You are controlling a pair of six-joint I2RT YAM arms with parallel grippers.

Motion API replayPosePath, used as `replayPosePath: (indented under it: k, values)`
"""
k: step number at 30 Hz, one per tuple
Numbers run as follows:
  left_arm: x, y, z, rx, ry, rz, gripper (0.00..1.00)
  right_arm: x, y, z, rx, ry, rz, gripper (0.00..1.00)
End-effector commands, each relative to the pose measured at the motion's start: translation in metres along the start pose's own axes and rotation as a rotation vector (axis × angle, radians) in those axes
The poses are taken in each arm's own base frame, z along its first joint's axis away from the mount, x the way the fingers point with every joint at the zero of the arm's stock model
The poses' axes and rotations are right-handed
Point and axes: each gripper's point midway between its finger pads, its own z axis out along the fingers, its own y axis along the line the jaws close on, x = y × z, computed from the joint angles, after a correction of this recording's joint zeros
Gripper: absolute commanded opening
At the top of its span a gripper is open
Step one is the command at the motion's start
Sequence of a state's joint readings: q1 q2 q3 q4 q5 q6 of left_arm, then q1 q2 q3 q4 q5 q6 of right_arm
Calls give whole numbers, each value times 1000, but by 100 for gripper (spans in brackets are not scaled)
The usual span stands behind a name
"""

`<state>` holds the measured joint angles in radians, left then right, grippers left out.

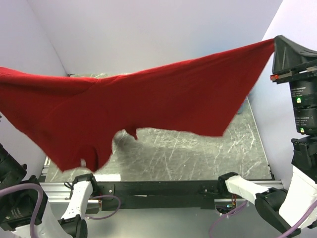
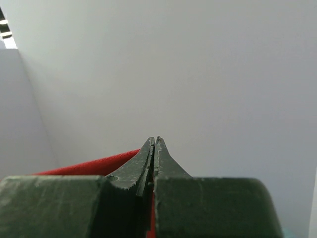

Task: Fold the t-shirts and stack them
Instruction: Flatten the tshirt out

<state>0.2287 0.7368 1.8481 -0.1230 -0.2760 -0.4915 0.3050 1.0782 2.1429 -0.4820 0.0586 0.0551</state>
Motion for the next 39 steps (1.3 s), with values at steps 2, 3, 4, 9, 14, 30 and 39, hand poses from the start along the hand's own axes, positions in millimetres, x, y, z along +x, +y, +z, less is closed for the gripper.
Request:
replayPosePath:
  k: [2, 3, 4, 9, 14, 30, 39]
  values:
    - [5, -14, 16, 70, -27, -33, 1, -8, -9, 16, 53, -50, -35, 0]
    - [15, -13, 20, 74, -11, -45, 1, -5, -9, 19, 52, -47, -33, 0]
    - [23, -11, 22, 75, 7, -50, 1, -1, -10, 22, 55, -41, -36, 0]
    - [124, 25, 36, 22, 177, -69, 1, 69, -16, 61, 79, 89, -56, 0]
    - [297, 103, 21, -92, 501, -24, 1, 205, -25, 103, 95, 324, -82, 0]
    - [646, 244, -135, -337, 1317, 90, 68, 580, -31, 111, 88, 989, 12, 66]
    - [569, 258, -247, -639, 1526, 180, 75, 558, -2, 46, -19, 1087, 32, 66]
